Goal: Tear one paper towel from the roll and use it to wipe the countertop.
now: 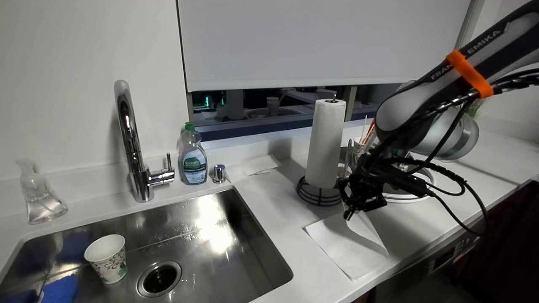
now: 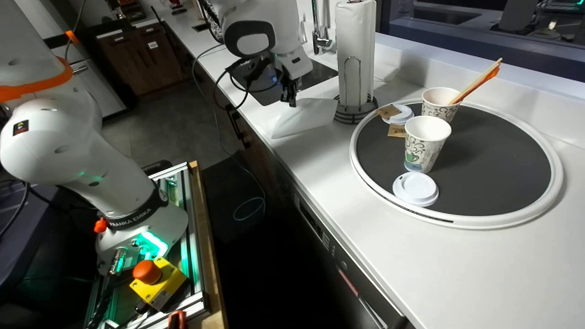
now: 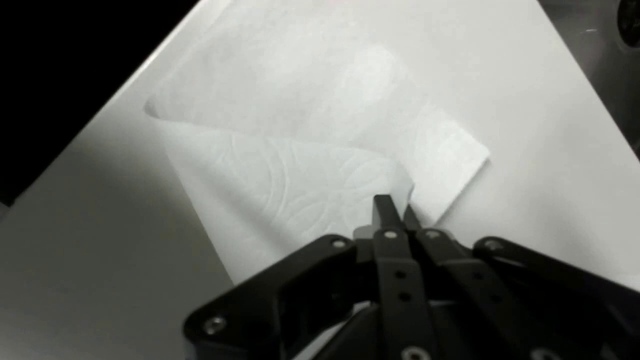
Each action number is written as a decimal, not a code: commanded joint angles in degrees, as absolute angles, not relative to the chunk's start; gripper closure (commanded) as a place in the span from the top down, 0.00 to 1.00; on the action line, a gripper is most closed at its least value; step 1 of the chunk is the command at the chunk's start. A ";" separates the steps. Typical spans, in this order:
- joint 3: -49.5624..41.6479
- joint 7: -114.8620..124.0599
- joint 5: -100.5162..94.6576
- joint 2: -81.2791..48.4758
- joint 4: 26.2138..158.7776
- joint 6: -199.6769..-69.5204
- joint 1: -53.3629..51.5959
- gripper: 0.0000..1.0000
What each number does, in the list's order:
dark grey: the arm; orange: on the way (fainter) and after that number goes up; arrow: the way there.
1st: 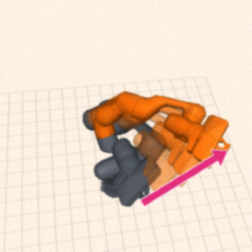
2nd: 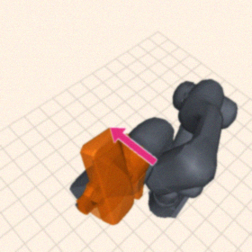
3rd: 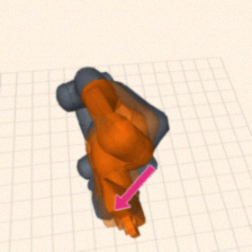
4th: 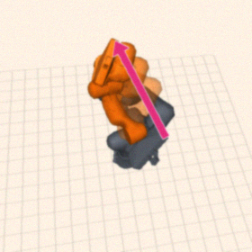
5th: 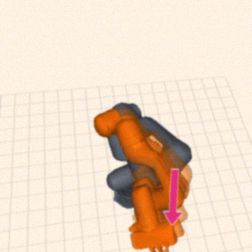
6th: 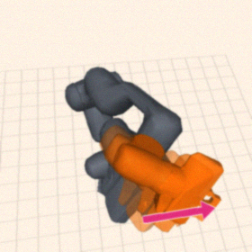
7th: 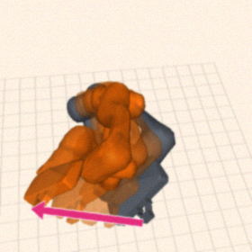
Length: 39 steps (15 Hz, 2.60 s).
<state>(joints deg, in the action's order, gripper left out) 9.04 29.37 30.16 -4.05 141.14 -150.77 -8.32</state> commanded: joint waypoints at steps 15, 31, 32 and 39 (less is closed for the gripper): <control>8.06 27.81 29.58 -13.04 135.89 -149.58 -8.43 0.00; -0.90 44.24 28.27 -4.65 153.08 -154.30 -2.91 0.00; -2.04 45.78 27.38 -4.52 153.48 -154.46 -1.84 0.00; -10.02 58.08 17.96 -6.23 150.44 -151.58 5.78 0.00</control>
<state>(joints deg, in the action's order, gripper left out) -7.78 53.34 21.61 -3.56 151.36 -151.83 3.04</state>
